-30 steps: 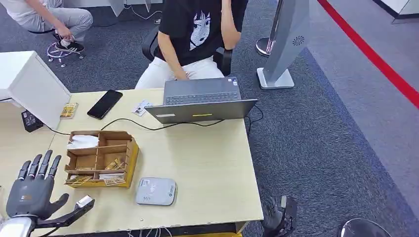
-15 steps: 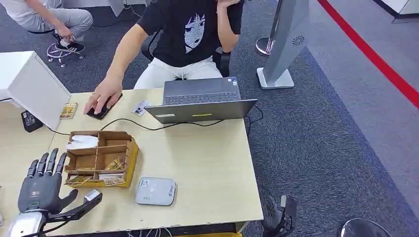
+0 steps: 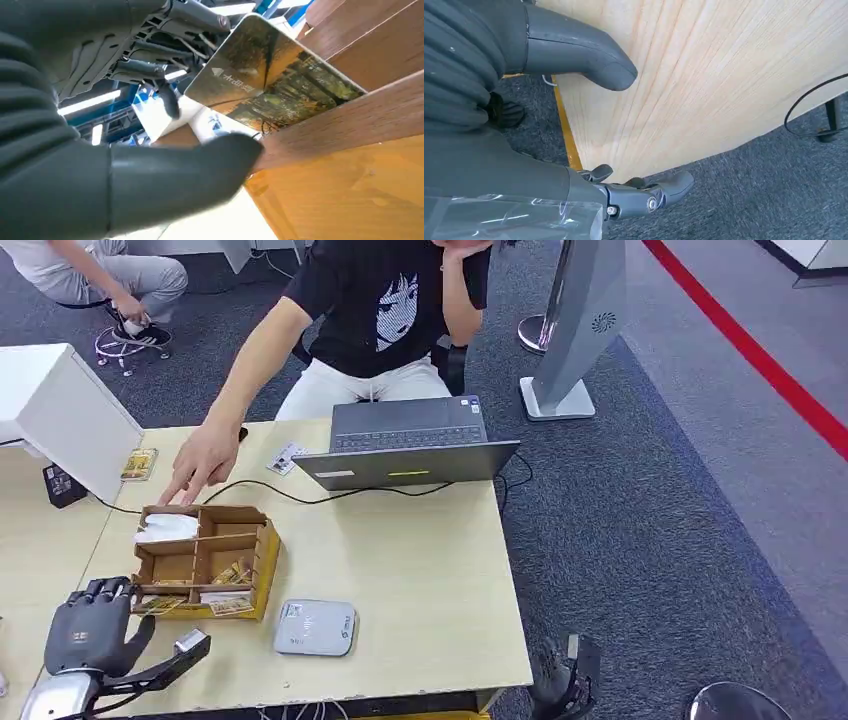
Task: Pass the card to the sensor for recognition and then transmit it.
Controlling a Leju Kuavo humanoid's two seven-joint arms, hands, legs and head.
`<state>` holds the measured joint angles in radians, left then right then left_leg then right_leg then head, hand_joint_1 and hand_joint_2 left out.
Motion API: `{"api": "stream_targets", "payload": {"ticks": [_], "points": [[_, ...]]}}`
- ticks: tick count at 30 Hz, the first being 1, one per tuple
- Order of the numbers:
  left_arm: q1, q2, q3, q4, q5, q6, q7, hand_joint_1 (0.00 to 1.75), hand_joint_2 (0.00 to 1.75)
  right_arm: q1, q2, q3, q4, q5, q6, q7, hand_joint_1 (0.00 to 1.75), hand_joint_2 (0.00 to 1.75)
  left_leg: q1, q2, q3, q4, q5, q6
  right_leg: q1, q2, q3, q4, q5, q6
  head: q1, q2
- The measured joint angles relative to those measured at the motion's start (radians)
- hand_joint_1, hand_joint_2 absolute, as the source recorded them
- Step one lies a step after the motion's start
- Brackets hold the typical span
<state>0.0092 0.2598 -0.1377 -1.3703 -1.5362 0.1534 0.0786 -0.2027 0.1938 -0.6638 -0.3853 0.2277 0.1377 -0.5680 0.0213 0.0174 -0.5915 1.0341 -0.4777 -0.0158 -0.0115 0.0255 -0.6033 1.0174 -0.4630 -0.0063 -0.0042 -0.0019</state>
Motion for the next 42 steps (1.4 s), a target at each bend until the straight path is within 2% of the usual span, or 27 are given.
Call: {"api": "stream_targets", "payload": {"ticks": [5, 10, 13, 18, 24, 25, 26, 30, 32, 35, 42], "points": [[0.001, -0.004, 0.007, 0.003, 0.0, 0.004, 0.005, 1.75, 1.75, 0.0, 0.0, 0.002, 0.0, 0.0, 0.0, 0.0, 0.0, 1.75, 0.0, 0.0, 0.0, 0.0, 0.0, 0.0, 0.0, 0.0, 0.0, 0.0, 0.0, 0.0, 0.0, 0.0], [0.0, -0.002, 0.008, 0.003, 0.0, 0.016, 0.036, 1.75, 1.75, 0.0, 0.0, 0.003, 0.0, 0.0, 0.0, -0.001, 0.0, 1.75, 0.0, 0.0, 0.0, 0.0, 0.0, 0.0, 0.0, 0.0, 0.0, 0.0, 0.0, 0.0, 0.0, 0.0], [-0.002, 0.018, 0.01, -0.022, 0.0, 0.037, 0.066, 1.75, 1.75, 0.001, 0.0, 0.007, 0.0, 0.001, 0.0, -0.001, 0.0, 1.75, 0.001, 0.0, 0.0, 0.0, 0.0, 0.0, 0.001, 0.0, 0.0, 0.0, 0.0, 0.0, 0.0, 0.0], [-0.065, 0.047, 0.081, -0.151, 0.0, -0.032, -0.013, 1.75, 1.75, 0.0, 0.0, 0.011, -0.001, 0.007, 0.0, 0.0, 0.0, 1.75, 0.002, 0.0, 0.0, 0.0, 0.001, -0.002, 0.002, 0.0, 0.0, 0.0, 0.001, -0.001, 0.0, 0.0], [-0.133, 0.05, 0.146, -0.252, 0.0, -0.055, -0.063, 1.75, 1.75, 0.0, 0.0, 0.016, -0.002, 0.008, 0.0, 0.0, 0.0, 1.75, 0.002, 0.001, 0.001, 0.0, 0.001, -0.002, 0.002, 0.001, 0.0, 0.001, 0.001, -0.001, 0.0, 0.0], [-0.138, 0.048, 0.151, -0.261, 0.0, -0.055, -0.067, 0.72, 1.75, 0.0, 0.0, 0.016, -0.002, 0.008, 0.0, 0.0, 0.0, 1.75, 0.002, 0.001, 0.001, 0.0, 0.001, -0.002, 0.002, 0.001, 0.0, 0.001, 0.001, -0.001, 0.0, 0.0], [-0.141, 0.046, 0.156, -0.27, 0.0, -0.054, -0.071, 0.03, 1.75, 0.0, 0.0, 0.016, -0.002, 0.008, 0.0, 0.0, 0.0, 1.75, 0.002, 0.001, 0.001, 0.0, 0.001, -0.002, 0.002, 0.001, 0.0, 0.001, 0.001, -0.001, 0.0, 0.0], [-0.14, 0.024, 0.159, -0.307, 0.006, -0.059, -0.103, 0.0, 1.75, 0.0, 0.0, 0.017, -0.002, 0.006, 0.0, 0.0, 0.0, 1.75, 0.002, 0.0, 0.001, 0.0, 0.001, -0.002, 0.002, 0.001, 0.0, 0.001, 0.001, -0.001, 0.0, 0.0], [-0.133, 0.012, 0.159, -0.318, 0.004, -0.083, -0.117, 0.0, 1.75, 0.0, 0.0, 0.017, -0.002, 0.006, 0.0, 0.0, 0.0, 1.75, 0.002, 0.0, 0.001, 0.0, 0.001, -0.002, 0.002, 0.001, 0.0, 0.001, 0.001, -0.001, 0.0, 0.0], [-0.087, 0.006, 0.154, -0.32, 0.001, -0.092, -0.13, 0.0, 1.75, 0.0, 0.0, 0.017, -0.002, 0.002, 0.0, -0.004, 0.0, 1.75, 0.002, 0.001, 0.001, 0.0, 0.0, -0.002, 0.002, 0.002, 0.0, 0.0, 0.001, -0.001, -0.001, 0.0], [0.043, 0.03, 0.117, -0.301, 0.0, -0.111, -0.115, 0.0, 1.75, 0.0, 0.0, 0.016, -0.001, -0.009, -0.001, -0.006, 0.0, 1.75, 0.002, 0.001, 0.0, 0.0, 0.0, -0.003, 0.002, 0.001, -0.001, 0.0, 0.0, -0.002, 0.0, 0.0]]}}
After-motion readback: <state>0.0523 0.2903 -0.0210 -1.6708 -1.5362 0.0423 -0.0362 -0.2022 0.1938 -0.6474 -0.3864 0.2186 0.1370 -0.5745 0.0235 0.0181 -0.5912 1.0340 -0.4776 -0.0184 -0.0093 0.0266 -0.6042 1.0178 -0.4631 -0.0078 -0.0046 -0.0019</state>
